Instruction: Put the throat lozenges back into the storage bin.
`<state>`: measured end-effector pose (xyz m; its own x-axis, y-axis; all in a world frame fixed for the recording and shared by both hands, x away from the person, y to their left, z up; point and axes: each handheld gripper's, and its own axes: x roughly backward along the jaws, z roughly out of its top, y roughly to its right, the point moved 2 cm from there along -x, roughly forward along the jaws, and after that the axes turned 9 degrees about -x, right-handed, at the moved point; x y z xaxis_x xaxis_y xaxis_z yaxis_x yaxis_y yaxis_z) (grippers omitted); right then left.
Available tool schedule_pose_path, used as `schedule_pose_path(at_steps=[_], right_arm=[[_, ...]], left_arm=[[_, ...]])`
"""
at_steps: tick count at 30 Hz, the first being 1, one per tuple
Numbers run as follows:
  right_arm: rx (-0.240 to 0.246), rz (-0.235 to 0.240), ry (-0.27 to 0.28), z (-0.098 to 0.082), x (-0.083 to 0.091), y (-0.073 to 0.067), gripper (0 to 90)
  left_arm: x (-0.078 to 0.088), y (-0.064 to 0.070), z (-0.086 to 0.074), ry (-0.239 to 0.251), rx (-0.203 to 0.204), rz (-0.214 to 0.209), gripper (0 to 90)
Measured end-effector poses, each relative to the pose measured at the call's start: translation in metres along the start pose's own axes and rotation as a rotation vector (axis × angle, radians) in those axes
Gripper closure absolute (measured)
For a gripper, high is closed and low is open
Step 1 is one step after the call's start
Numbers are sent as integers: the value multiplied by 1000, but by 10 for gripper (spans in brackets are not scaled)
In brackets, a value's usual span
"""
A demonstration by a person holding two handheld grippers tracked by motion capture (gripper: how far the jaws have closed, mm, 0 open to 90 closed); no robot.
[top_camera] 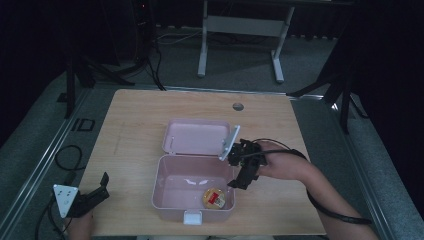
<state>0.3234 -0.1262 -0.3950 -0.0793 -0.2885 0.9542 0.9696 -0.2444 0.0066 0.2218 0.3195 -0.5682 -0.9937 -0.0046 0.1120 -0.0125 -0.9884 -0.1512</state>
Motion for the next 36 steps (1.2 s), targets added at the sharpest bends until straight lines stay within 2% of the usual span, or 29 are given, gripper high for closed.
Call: schedule_pose_path(at_steps=[2, 3, 5, 7, 10, 14, 18, 22, 23, 26, 28, 30, 32, 33, 35, 36], right_arm=[[-36, -7, 23, -12, 6, 7, 129], [-36, -7, 23, -12, 6, 7, 129], [-68, -41, 42, -32, 11, 16, 127], [-85, -46, 54, -43, 12, 21, 127], [-124, -66, 84, -66, 9, 31, 125], [-180, -121, 156, -90, 2, 42, 125], [-258, -154, 241, -113, -10, 55, 125], [-300, -181, 273, -127, -22, 61, 125], [-345, -192, 306, -138, -33, 65, 125], [-373, -207, 326, -147, -42, 69, 125], [-429, -215, 367, -159, -53, 73, 125], [-460, -235, 399, -168, -60, 76, 126], [-497, -235, 422, -176, -66, 78, 128], [-497, -235, 422, -176, -66, 78, 128], [-560, -246, 458, -188, -73, 83, 129], [-575, -254, 468, -191, -75, 84, 128]], left_arm=[[0, 0, 0, 0, 0, 0, 6], [0, 0, 0, 0, 0, 0, 6], [0, 1, 0, 1, -2, 0, 6], [0, 1, 0, 2, -2, 0, 6], [0, 1, 0, 1, -3, 1, 6], [0, 1, 0, 1, -3, 2, 6], [0, 1, 0, -1, -2, 2, 6], [0, 1, 0, 0, -1, 2, 6], [0, 1, 0, -1, -2, 1, 6], [0, 1, 0, -1, -2, 1, 6], [0, 1, 0, -1, -1, 2, 6], [0, 0, 0, -2, 1, 2, 6], [0, 1, 0, -1, 0, 3, 6], [0, 1, 0, -1, 0, 3, 6], [0, 1, 0, -2, 0, 2, 6], [0, 0, 0, -1, 0, 2, 6]])
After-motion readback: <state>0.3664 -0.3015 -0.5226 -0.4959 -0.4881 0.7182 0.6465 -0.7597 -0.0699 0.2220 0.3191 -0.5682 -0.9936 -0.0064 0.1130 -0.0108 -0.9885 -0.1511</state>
